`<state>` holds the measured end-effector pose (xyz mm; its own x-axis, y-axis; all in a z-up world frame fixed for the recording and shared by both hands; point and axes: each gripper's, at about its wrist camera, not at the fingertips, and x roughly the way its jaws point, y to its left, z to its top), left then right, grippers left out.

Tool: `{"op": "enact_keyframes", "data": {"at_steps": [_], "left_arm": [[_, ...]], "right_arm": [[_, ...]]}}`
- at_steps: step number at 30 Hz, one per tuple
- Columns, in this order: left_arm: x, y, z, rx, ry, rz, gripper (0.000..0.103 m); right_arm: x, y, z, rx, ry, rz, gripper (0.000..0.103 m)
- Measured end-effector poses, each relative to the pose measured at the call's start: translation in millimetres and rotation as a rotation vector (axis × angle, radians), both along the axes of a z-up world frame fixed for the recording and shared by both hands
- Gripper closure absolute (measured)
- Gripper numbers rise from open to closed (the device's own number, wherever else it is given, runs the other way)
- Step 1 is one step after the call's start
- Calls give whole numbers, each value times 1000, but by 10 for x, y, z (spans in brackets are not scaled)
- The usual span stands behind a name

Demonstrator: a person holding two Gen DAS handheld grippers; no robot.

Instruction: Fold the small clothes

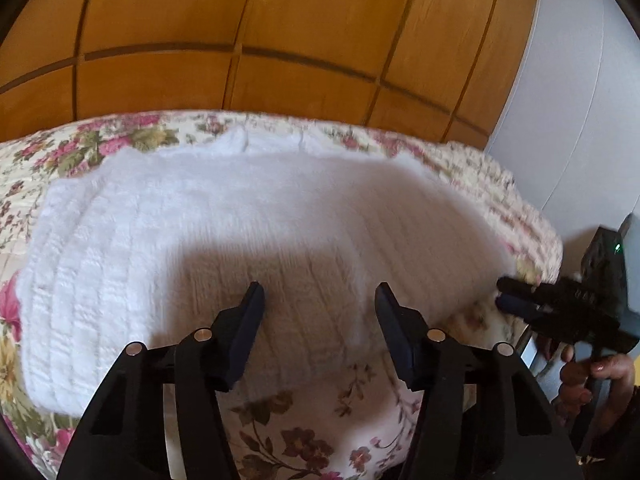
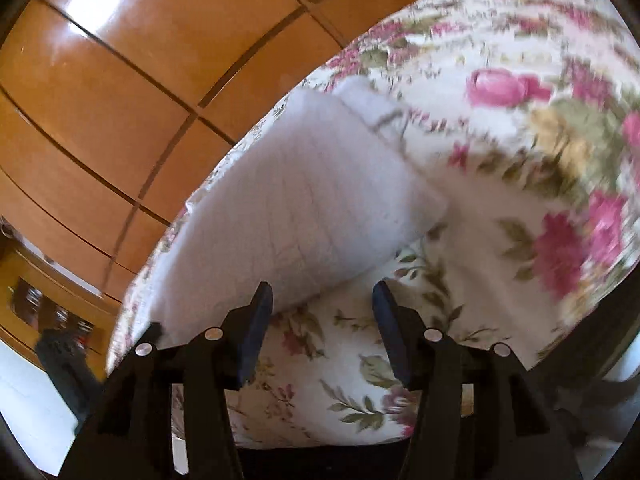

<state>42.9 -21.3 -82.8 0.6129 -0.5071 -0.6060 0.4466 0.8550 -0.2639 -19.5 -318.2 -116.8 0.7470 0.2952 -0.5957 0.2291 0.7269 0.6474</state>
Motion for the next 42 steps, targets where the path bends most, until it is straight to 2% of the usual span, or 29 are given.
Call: {"op": "enact_keyframes", "data": {"at_steps": [3, 9, 20, 21, 25, 27, 29, 30, 31, 34, 42], "left_arm": [[29, -9, -90, 16, 23, 2, 46], [23, -36, -126, 40, 15, 0, 47], [24, -46, -150, 49, 11, -2, 47], [24, -47, -153, 50, 10, -3, 47], [20, -53, -132, 48, 10, -2, 47], [8, -29, -90, 31, 13, -1, 46], [-2, 19, -24, 12, 12, 1, 33], [-8, 49, 10, 9, 3, 10, 24], [-12, 92, 48, 8, -11, 27, 23], [-7, 274, 143, -4, -30, 82, 22], [62, 963, 139, -8, 17, 288, 22]], "right_arm": [[48, -8, 5, 5, -41, -12, 50], [210, -123, -69, 108, -98, -106, 51], [519, -182, -44, 119, -135, -221, 51], [543, -188, -43, 122, -136, -233, 52], [643, -218, -66, 117, -121, -263, 70], [686, -239, -79, 126, -120, -260, 75], [708, -258, -78, 149, -120, -253, 82], [714, -265, -76, 159, -120, -250, 82], [730, -273, -65, 165, -118, -247, 84], [728, -274, -9, 164, -123, -240, 85], [705, -168, 283, 167, -166, -226, 87]]}}
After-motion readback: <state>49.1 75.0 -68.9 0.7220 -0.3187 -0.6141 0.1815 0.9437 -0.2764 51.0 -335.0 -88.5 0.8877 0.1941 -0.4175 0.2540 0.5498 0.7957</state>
